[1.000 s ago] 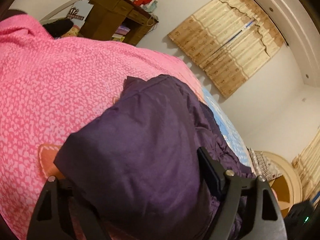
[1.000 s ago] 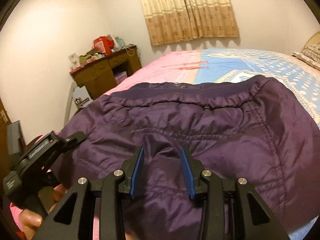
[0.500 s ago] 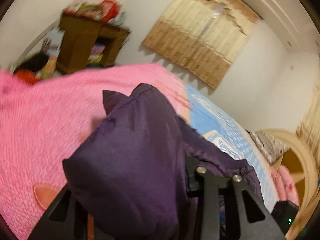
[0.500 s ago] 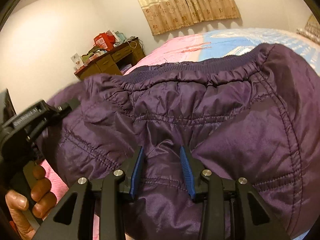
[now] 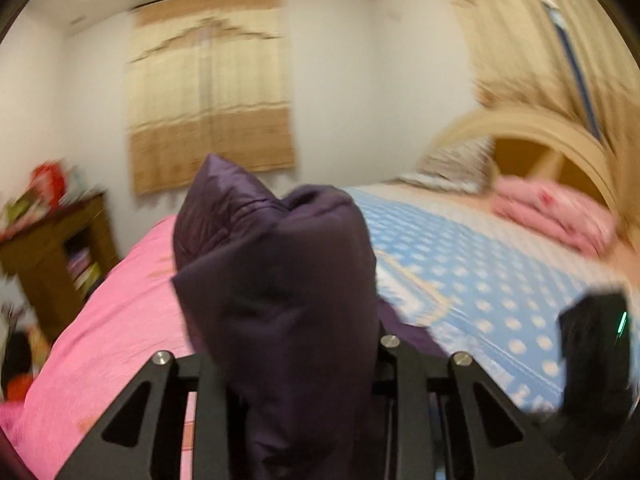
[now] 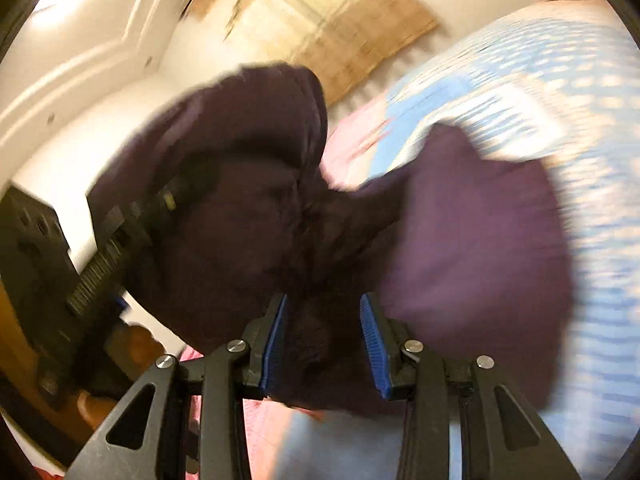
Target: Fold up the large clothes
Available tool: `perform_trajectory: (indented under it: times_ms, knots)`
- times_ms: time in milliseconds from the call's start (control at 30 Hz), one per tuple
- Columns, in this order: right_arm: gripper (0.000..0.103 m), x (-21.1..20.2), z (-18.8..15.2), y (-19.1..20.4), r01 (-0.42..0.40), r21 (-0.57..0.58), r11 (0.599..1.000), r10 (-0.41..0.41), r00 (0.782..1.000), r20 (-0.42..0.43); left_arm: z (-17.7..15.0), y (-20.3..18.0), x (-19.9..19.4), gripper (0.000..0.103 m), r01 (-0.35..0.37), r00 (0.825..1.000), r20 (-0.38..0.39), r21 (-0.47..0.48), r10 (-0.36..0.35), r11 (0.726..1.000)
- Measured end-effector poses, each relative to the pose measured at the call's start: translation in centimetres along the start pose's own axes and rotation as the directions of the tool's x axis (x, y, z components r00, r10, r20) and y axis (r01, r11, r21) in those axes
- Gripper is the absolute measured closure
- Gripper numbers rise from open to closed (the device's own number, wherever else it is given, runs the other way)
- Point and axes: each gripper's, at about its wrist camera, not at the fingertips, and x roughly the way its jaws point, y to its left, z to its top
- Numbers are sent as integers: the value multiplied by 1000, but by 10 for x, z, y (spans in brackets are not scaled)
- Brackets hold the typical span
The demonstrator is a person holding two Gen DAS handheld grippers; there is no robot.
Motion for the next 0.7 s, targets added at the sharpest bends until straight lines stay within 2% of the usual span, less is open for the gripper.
perform_trajectory:
  times_ms: [100,167,233,300,400,433,467,533,700]
  knots:
    - [64,-51,3,-35,90,50,995,-95,990,101,-17,-51,22,75,97,994,-69,105,-90,990]
    - [64,-77,4,-59,143,96,985,-156,978,139,-36,-80,41,75,105,989,-122,198,-81,975]
    - [64,-94,2,-80,170,152,974,-193,970,150,-53,-100,53,75,75,991,-129,267,-41,961]
    - [64,-106,-1,-93,186,175,967,-212,966,146,-58,-108,55,75,50,992,-121,281,-17,958]
    - [64,-108,-2,-89,197,160,967,-221,963,154,-53,-98,51,71,53,991,-133,240,-22,969]
    - [64,-111,-3,-88,192,163,968,-218,963,159,-52,-94,45,60,67,991,-129,228,-38,971]
    - [64,-112,-3,-86,183,168,969,-211,963,166,-50,-93,39,45,92,989,-130,221,-65,971]
    - [64,-116,-5,-84,169,166,972,-198,963,181,-47,-96,28,24,150,982,-149,213,-120,965]
    - [46,-124,3,-67,198,125,972,-221,951,218,-53,-76,-20,22,199,974,-139,130,-181,971]
